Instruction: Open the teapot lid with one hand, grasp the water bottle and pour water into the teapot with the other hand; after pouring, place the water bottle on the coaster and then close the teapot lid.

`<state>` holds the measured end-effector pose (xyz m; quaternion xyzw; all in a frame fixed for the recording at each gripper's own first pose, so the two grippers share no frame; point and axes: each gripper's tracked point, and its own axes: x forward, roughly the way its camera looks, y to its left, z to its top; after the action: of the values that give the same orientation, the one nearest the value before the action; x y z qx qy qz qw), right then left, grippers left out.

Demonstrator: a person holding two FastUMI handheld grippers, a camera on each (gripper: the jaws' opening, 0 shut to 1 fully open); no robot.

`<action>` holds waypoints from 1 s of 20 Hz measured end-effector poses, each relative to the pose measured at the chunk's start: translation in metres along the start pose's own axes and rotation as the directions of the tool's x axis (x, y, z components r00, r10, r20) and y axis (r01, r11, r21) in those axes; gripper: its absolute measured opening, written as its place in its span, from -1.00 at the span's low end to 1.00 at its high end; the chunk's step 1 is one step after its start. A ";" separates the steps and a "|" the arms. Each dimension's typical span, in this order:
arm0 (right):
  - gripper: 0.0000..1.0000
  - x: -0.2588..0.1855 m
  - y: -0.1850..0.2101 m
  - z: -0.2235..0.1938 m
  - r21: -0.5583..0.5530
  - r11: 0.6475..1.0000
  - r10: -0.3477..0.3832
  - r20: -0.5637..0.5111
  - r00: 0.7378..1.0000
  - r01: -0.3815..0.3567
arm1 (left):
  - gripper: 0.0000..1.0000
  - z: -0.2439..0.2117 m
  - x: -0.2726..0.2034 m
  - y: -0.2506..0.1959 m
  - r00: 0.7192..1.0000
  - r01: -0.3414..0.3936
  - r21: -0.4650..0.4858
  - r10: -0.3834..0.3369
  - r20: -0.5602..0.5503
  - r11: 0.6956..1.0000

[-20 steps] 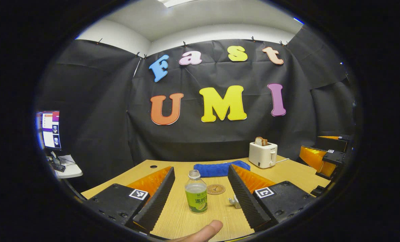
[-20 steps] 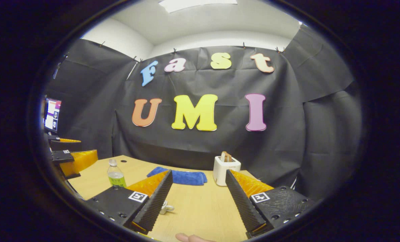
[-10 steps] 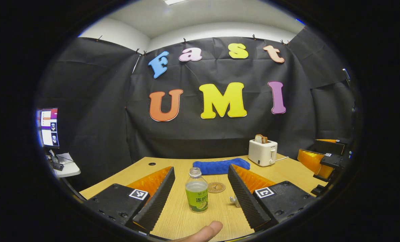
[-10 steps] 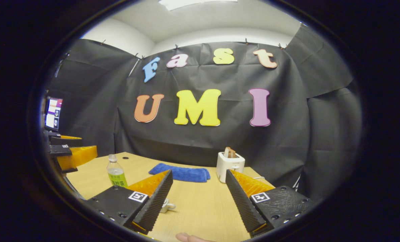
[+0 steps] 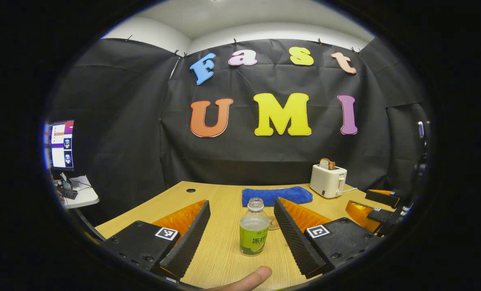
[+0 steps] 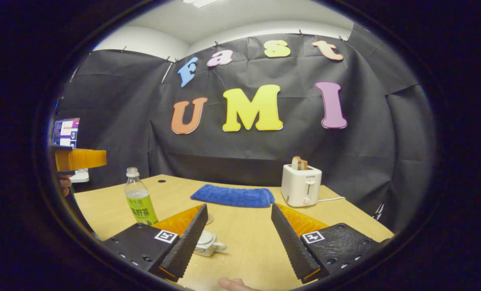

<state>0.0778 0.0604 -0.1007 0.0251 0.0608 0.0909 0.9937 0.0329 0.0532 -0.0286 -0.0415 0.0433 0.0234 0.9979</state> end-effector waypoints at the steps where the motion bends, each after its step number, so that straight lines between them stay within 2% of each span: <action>1: 0.89 0.011 0.008 -0.012 0.005 1.000 0.017 -0.011 1.000 -0.016 | 0.98 -0.003 0.003 0.002 1.000 -0.003 0.000 0.003 -0.005 1.000; 7: 0.89 0.053 0.056 -0.063 -0.023 0.993 0.111 -0.101 0.989 -0.113 | 0.99 -0.016 0.015 0.008 0.999 -0.008 0.002 0.008 -0.040 1.000; 10: 0.47 0.066 0.067 -0.082 0.012 0.987 0.160 -0.165 0.973 -0.160 | 0.98 -0.016 0.016 0.010 0.999 -0.006 0.005 0.006 -0.043 1.000; 11: 0.49 0.066 0.073 -0.088 0.029 0.983 0.186 -0.176 0.967 -0.184 | 0.98 -0.018 0.016 0.010 0.999 -0.005 0.004 0.005 -0.047 1.000; 13: 0.18 0.068 0.075 -0.083 0.035 0.979 0.202 -0.158 0.967 -0.199 | 0.98 -0.018 0.017 0.010 0.999 -0.001 0.006 0.002 -0.047 1.000; 15: 0.01 0.069 0.081 -0.083 0.007 0.974 0.223 -0.158 0.962 -0.224 | 0.98 -0.020 0.019 0.010 0.999 0.001 0.017 0.000 -0.048 1.000; 17: -0.48 0.072 0.081 -0.085 0.001 0.974 0.223 -0.156 0.962 -0.225 | 0.98 -0.024 0.021 0.013 0.998 -0.008 0.023 0.009 -0.060 1.000; 19: -0.80 0.073 0.077 -0.084 0.008 0.977 0.211 -0.154 0.965 -0.212 | 0.98 -0.024 0.022 0.013 0.998 -0.005 0.029 0.007 -0.059 1.000; 20: -0.90 0.074 0.078 -0.085 0.017 0.977 0.215 -0.158 0.964 -0.215 | 0.98 -0.024 0.023 0.012 0.998 -0.004 0.030 0.006 -0.058 1.000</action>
<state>0.1252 0.1541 -0.1888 0.0240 0.1365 0.1998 0.9700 0.0536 0.0643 -0.0557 -0.0272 0.0729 0.0239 0.9967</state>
